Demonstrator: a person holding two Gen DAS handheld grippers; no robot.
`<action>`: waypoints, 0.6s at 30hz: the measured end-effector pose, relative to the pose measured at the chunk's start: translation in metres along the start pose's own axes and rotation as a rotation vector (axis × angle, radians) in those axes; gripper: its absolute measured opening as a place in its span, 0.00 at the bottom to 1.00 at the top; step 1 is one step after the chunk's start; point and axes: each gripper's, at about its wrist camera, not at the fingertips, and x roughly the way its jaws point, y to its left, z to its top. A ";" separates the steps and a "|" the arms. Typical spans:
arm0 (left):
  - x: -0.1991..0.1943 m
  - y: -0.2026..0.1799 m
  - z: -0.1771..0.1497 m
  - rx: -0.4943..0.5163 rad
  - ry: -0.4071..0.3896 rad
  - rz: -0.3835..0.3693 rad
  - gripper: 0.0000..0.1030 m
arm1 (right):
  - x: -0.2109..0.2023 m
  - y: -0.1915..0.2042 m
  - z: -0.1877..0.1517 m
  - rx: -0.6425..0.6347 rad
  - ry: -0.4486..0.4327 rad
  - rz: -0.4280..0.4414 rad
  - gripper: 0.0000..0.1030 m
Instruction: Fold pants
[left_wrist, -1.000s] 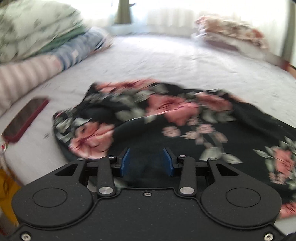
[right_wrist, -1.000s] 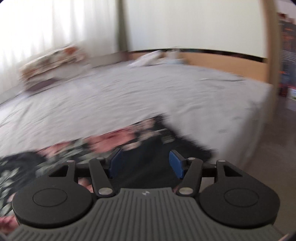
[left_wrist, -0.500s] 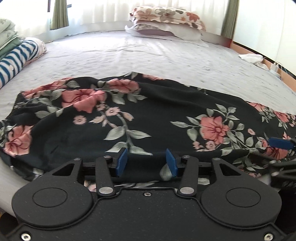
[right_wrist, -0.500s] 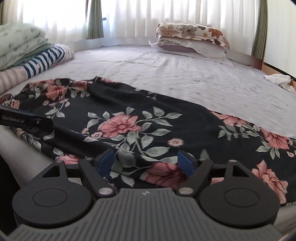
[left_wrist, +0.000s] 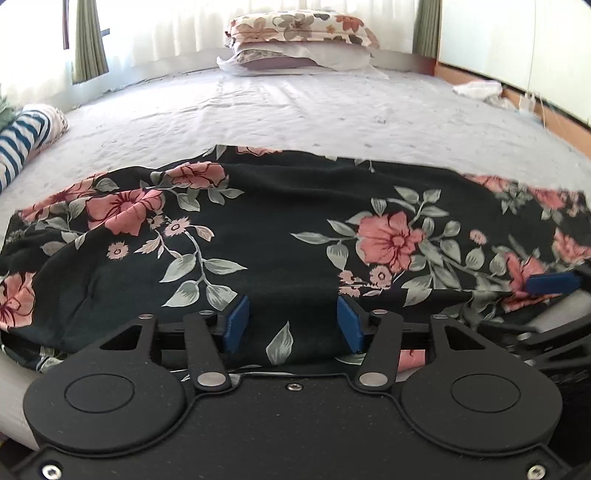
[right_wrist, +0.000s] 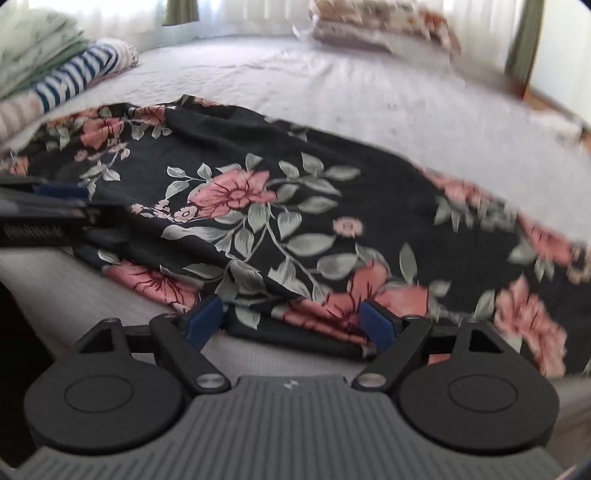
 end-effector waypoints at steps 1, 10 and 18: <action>0.003 -0.002 0.000 0.006 0.011 0.003 0.50 | -0.002 -0.003 0.000 0.005 0.007 0.005 0.89; -0.001 -0.011 -0.014 0.098 0.041 -0.014 0.51 | -0.013 0.011 -0.007 -0.076 -0.054 -0.006 0.89; -0.005 0.000 -0.013 0.054 0.082 -0.053 0.51 | -0.013 0.032 -0.004 -0.173 -0.089 0.025 0.76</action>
